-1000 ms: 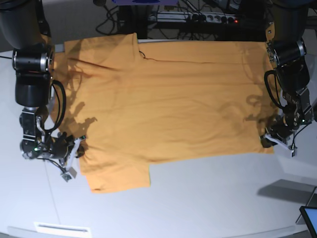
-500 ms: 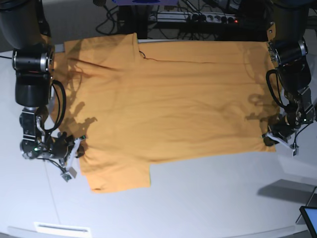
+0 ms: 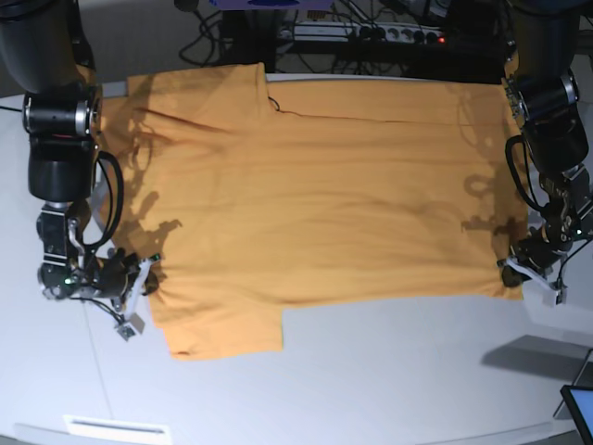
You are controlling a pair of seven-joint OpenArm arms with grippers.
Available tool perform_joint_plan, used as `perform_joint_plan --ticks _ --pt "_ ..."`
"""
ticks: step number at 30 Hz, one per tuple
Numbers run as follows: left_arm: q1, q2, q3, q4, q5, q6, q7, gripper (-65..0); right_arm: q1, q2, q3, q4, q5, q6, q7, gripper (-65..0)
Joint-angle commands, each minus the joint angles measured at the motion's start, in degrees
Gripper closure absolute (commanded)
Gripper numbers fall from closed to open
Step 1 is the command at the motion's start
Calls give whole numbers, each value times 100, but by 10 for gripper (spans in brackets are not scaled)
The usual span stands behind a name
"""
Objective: Fold the T-shirt properly
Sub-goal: 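Close both grippers on the hem corners of the shirt, then lift the hem with both grippers and carry it toward the shoulder edge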
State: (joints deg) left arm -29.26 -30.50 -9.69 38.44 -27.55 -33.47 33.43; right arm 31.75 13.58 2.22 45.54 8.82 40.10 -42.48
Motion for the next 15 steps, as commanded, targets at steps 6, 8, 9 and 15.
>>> perform_joint_plan --ticks 6,8,9,15 --pt "-217 -110 244 134 -71 -24 -147 0 276 79 -6 22 -192 -10 -187 -3" --pt "-323 -110 543 126 -71 -24 -156 0 302 70 -6 22 -192 -10 -170 -3" --pt "-358 -110 640 126 -71 -24 -156 0 311 70 -6 22 -192 -10 -108 -3" --pt "-507 -110 763 134 -80 -24 -165 0 355 70 -6 22 -192 -10 41 -3"
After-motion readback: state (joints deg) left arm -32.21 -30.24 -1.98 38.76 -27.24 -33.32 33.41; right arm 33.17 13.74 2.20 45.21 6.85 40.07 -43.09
